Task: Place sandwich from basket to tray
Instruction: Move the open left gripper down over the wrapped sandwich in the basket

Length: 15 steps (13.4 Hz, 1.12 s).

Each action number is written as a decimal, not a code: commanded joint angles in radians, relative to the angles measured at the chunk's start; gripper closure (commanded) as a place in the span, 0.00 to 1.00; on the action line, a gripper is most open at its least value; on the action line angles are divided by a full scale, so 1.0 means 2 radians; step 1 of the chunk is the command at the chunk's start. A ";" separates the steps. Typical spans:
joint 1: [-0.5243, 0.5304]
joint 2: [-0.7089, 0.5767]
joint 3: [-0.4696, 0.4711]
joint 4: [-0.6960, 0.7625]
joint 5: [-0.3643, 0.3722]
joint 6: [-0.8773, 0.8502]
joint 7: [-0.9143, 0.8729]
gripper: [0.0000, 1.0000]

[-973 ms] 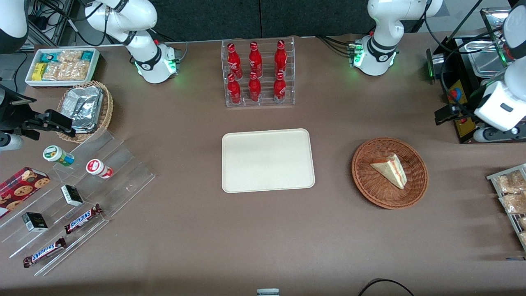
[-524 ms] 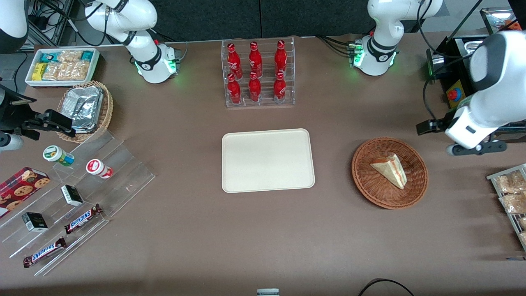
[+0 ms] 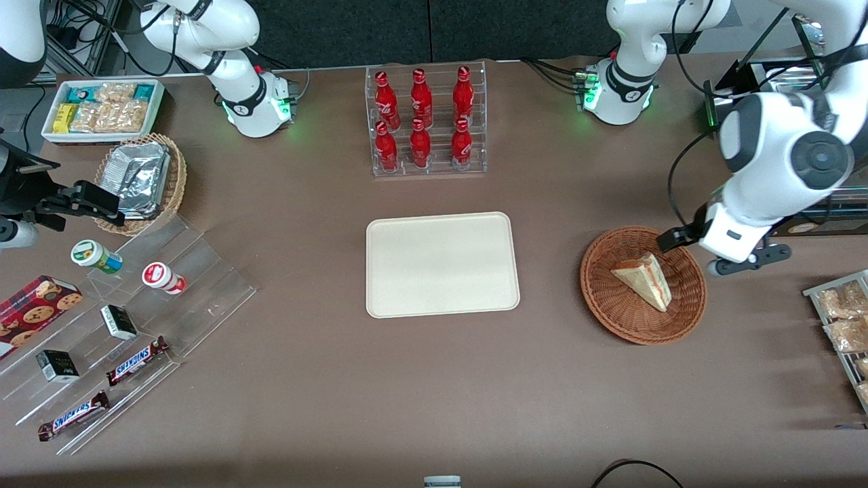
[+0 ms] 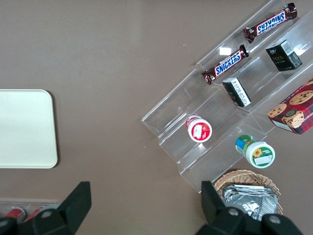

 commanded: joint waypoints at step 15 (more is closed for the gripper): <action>-0.002 0.067 -0.003 -0.063 -0.003 0.143 -0.176 0.00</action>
